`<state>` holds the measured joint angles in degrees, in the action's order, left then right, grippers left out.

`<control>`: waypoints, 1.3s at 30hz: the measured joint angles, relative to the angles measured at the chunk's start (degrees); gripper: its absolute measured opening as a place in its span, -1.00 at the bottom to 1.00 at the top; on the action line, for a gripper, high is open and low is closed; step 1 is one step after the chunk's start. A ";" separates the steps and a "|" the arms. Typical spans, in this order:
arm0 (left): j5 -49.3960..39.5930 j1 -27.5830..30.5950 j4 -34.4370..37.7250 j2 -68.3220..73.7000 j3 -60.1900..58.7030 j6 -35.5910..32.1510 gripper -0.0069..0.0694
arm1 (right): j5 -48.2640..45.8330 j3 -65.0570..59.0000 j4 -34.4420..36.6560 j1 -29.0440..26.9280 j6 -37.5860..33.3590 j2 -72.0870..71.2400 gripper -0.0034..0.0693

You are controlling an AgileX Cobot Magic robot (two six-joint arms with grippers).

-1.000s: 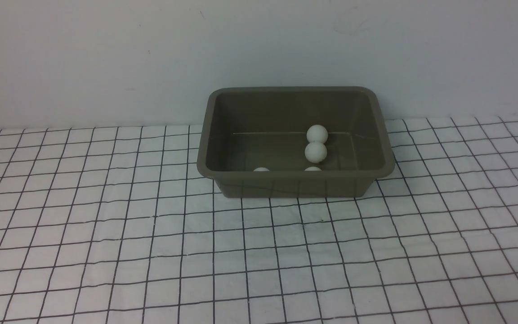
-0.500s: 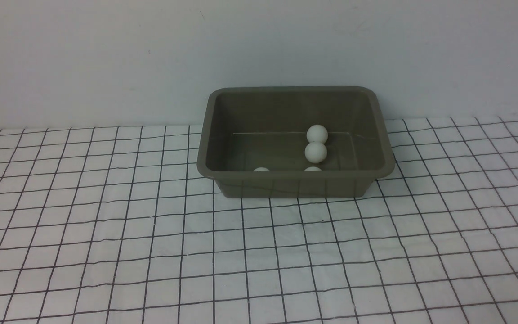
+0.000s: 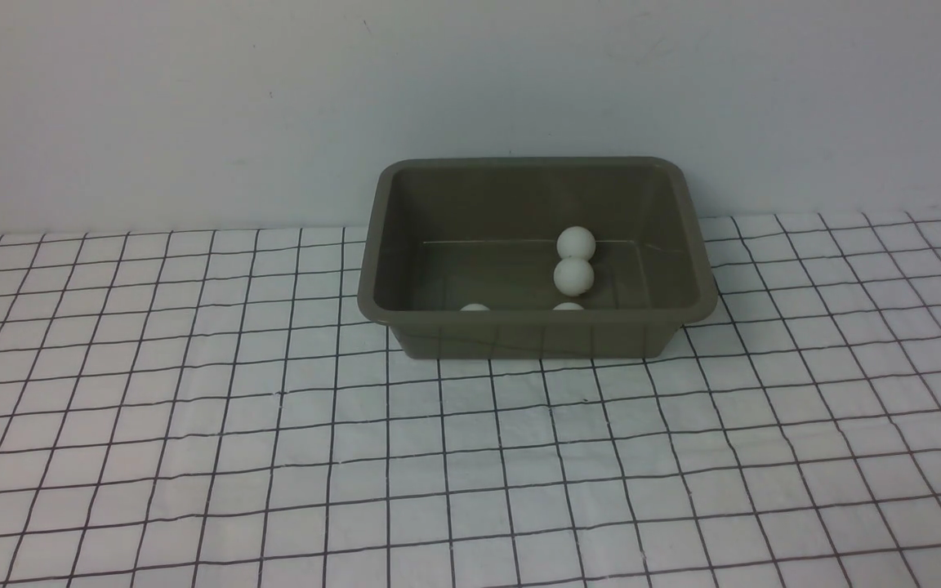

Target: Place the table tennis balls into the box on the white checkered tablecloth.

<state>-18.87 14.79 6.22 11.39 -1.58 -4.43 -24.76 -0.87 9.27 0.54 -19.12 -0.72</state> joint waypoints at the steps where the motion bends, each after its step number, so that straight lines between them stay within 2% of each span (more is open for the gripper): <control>1: 0.00 -0.82 0.00 0.00 0.00 -0.12 -0.20 | 0.00 0.00 0.00 0.00 0.00 0.00 0.36; 9: 0.11 -9.64 -0.21 0.00 0.00 -0.22 -0.20 | 0.00 0.00 0.00 0.00 0.00 0.00 0.36; 12: 0.18 -11.15 -0.36 0.00 0.00 -0.22 -0.20 | 0.00 0.00 0.00 0.00 0.00 0.00 0.36; 22: 1.48 -11.77 -1.05 -2.82 0.00 -0.17 -0.20 | 0.01 0.00 0.00 0.00 0.00 0.00 0.36; 39: -2.28 -11.81 -0.62 -11.78 0.00 -0.01 -0.20 | 0.01 0.00 0.00 0.00 0.00 0.00 0.36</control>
<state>-21.16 2.98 5.61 -0.39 -1.58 -4.43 -24.75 -0.87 9.27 0.54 -19.12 -0.72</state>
